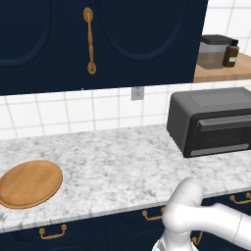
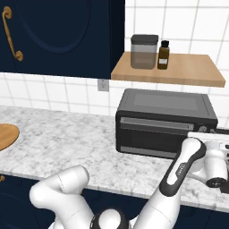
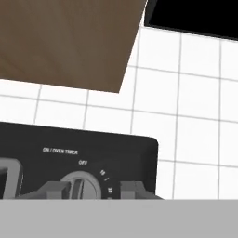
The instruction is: Pick up the kebab skewer and baguette bread, and place them inside the toaster oven. Close the toaster oven door and start by setting the timer.
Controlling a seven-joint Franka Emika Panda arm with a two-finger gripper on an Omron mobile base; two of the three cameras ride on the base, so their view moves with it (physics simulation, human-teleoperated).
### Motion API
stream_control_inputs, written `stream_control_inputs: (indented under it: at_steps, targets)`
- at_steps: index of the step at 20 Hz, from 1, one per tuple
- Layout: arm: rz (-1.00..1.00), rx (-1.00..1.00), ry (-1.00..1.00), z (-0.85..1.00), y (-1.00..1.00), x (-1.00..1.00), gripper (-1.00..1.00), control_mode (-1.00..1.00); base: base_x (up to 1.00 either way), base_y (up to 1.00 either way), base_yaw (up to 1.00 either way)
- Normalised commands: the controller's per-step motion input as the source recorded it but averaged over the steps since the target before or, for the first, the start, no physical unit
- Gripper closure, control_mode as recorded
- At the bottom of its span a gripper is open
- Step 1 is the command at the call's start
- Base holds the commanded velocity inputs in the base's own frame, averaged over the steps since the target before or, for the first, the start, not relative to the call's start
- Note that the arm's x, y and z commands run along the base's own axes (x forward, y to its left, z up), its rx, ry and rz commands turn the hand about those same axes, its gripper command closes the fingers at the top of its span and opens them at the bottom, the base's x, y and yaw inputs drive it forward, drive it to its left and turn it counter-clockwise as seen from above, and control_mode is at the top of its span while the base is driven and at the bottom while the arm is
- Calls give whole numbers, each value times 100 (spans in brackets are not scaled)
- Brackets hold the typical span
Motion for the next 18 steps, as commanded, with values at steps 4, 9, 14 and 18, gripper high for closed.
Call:
stream_control_inputs:
  at_steps: [4,9,14,18]
  targets:
    - [-10,0,-6,0,5,0,100,-100,0,0,0]
    - [-2,0,-7,0,2,-1,100,-100,0,0,0]
    - [0,-4,-3,0,20,0,100,-100,0,0,0]
    - [0,-8,-2,0,24,0,100,-100,0,0,0]
